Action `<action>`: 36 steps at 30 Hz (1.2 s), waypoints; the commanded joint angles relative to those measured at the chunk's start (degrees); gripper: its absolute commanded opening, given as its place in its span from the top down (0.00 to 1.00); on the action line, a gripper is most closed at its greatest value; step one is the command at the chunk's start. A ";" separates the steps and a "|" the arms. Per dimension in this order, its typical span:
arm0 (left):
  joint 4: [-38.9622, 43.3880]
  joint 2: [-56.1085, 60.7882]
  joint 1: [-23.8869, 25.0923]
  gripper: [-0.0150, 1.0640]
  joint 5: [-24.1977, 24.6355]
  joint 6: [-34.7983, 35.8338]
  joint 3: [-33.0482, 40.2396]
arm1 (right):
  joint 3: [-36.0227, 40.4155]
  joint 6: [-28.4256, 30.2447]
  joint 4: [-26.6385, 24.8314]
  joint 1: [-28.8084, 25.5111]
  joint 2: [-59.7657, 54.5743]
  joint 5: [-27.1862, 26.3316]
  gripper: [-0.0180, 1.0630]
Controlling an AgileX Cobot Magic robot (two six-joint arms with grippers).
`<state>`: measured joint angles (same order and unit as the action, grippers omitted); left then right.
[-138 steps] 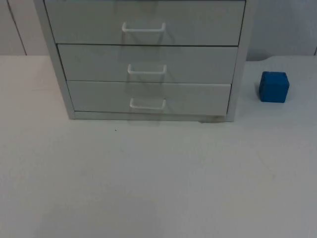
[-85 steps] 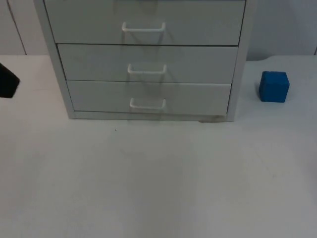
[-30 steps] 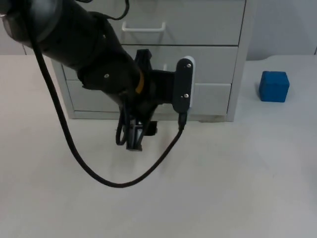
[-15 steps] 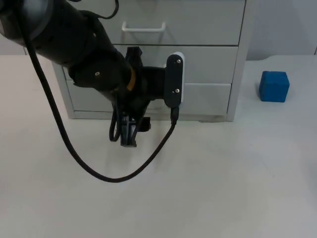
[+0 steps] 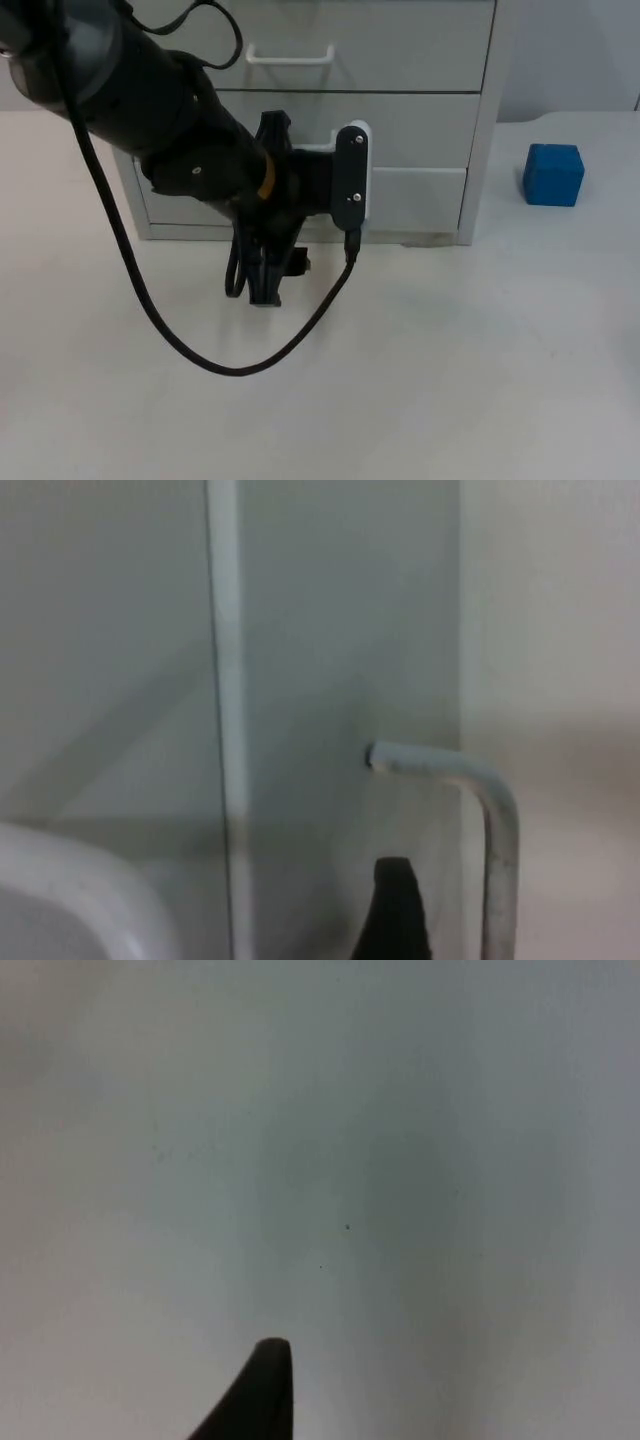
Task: Open the drawer with the left hand, place the block into the drawer with the right hand, then close the drawer with the left hand.
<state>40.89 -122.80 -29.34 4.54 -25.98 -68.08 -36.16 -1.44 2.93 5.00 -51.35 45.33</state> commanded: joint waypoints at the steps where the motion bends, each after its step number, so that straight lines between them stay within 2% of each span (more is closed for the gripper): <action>1: -0.53 -1.12 1.43 0.45 1.23 2.01 -0.20 | -0.38 0.50 -0.29 0.20 0.26 -0.60 0.03; 2: -0.53 -1.12 1.43 0.45 1.23 2.01 -0.20 | -0.38 0.50 -0.29 0.20 0.26 -0.60 0.03; 7: -1.42 -1.12 1.43 0.74 3.61 2.43 -0.20 | -0.38 0.50 -0.29 0.20 0.26 -0.60 0.03; 8: -1.42 -1.12 1.43 0.74 3.61 2.43 -0.20 | -0.38 0.50 -0.29 0.20 0.26 -0.60 0.03; 11: -2.87 -1.12 1.43 0.99 6.13 2.65 -0.20 | -0.38 0.50 -0.29 0.20 0.26 -0.63 0.03; 15: -5.10 -1.12 1.22 0.99 9.53 2.65 -0.20 | -0.38 0.50 -0.29 0.20 0.26 -0.63 0.03; 19: -6.09 -0.57 -1.35 0.99 16.19 2.65 0.82 | -0.38 0.66 -0.29 0.20 0.26 -0.62 0.03; 22: -6.21 0.99 -3.43 0.99 16.15 2.87 3.89 | -0.38 0.66 -0.29 0.20 0.26 -0.62 0.03; 29: -6.21 7.70 -10.33 0.99 14.17 9.68 15.19 | -0.38 0.66 -0.29 0.20 0.26 -0.62 0.03; 36: -6.05 9.04 -13.02 0.99 14.54 10.97 19.76 | -0.38 0.66 -0.29 0.20 0.26 -0.39 0.03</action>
<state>38.29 -113.29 -41.66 14.85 -17.19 -50.41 -36.16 -1.34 2.93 5.00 -51.35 45.22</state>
